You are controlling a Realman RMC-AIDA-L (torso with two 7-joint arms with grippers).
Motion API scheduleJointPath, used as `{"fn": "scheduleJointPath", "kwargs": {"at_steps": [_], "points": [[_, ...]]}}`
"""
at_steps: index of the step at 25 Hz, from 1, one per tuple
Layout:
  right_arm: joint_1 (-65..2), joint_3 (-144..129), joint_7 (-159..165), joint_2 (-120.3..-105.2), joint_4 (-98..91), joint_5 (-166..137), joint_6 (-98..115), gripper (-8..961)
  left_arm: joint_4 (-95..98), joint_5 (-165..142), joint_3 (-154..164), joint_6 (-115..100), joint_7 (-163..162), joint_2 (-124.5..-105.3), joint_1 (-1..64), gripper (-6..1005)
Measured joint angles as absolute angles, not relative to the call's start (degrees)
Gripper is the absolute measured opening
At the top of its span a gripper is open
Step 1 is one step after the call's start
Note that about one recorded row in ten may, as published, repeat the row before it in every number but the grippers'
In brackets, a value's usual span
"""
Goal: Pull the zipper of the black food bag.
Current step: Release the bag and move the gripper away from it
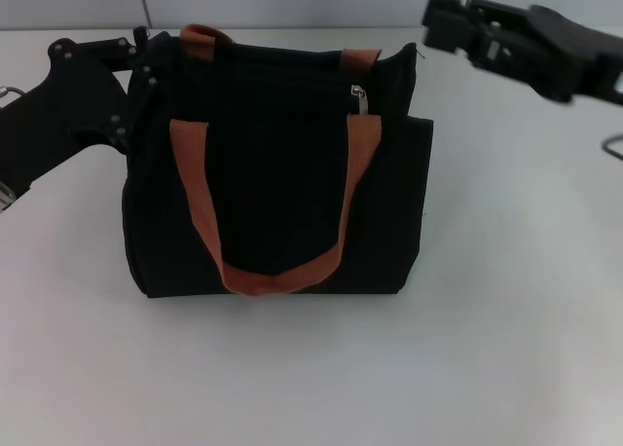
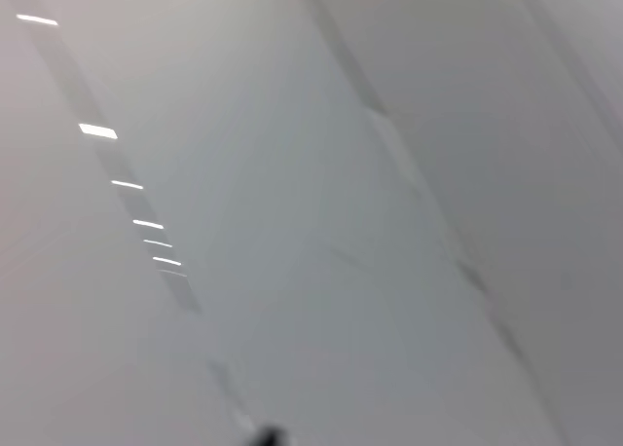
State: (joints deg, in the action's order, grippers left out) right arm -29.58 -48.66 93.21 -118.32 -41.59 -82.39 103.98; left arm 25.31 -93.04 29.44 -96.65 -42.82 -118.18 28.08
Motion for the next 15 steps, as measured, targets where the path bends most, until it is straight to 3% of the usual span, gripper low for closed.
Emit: {"fn": "scheduleJointPath", "kwargs": {"at_steps": [2,7,11,15], "points": [[-28.4,-48.6,80.5,-118.03,-35.4,-82.2,111.0,282,25.3,-93.0,29.4,-96.6,-44.1,-118.10,28.1,71],[-25.9,-49.1,64.7,-117.37,-29.0,-89.0,114.6,506,25.3,-93.1,29.7,-96.6,-45.5,-118.03,28.0,73],[-24.2,-49.0,59.0,-118.02,-28.4,-97.1,113.0,738,25.3,-93.3,29.8,-96.6,-46.6,-118.03,28.0,75],[-22.7,-48.9,52.1,-118.91,-26.7,-104.7,108.0,751,25.5,-93.4,29.8,-96.4,-48.6,-118.03,27.9,76]]}}
